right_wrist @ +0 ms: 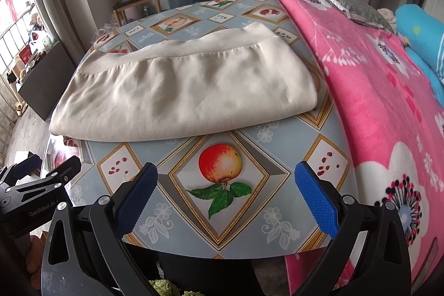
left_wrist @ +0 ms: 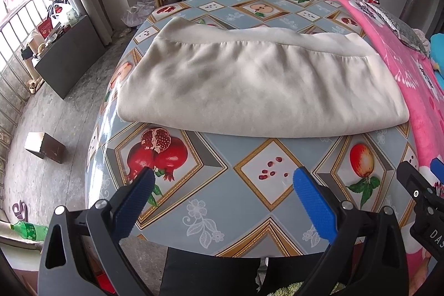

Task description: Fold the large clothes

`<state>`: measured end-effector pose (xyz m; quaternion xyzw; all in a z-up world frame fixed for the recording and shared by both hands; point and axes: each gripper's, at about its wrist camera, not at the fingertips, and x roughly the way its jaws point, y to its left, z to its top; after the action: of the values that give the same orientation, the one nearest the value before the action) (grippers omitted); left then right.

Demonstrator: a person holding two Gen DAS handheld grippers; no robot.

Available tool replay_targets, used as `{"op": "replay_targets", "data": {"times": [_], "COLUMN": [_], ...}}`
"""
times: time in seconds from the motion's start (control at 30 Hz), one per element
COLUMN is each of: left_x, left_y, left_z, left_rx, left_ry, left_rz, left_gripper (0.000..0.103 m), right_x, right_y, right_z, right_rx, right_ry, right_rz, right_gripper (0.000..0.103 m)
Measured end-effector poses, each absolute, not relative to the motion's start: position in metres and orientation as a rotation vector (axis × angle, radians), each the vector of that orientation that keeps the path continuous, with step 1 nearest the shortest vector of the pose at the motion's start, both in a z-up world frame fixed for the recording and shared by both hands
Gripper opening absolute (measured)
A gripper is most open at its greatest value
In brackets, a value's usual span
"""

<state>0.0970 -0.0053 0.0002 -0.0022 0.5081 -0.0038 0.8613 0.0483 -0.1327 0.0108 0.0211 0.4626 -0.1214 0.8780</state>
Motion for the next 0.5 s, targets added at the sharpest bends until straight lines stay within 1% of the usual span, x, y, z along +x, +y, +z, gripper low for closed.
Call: {"op": "replay_targets", "data": {"times": [0.5], "left_x": [0.0977], "left_y": [-0.0066], "left_z": [0.0000], "left_rx": [-0.005], "left_ry": [1.069], "left_rz": [-0.009], "left_gripper": [0.098], "right_x": [0.0488], "right_y": [-0.1322], "right_z": [0.0107], "right_rx": [0.046], "right_ry": [0.968], "right_rz": [-0.253], "right_gripper": [0.096]}}
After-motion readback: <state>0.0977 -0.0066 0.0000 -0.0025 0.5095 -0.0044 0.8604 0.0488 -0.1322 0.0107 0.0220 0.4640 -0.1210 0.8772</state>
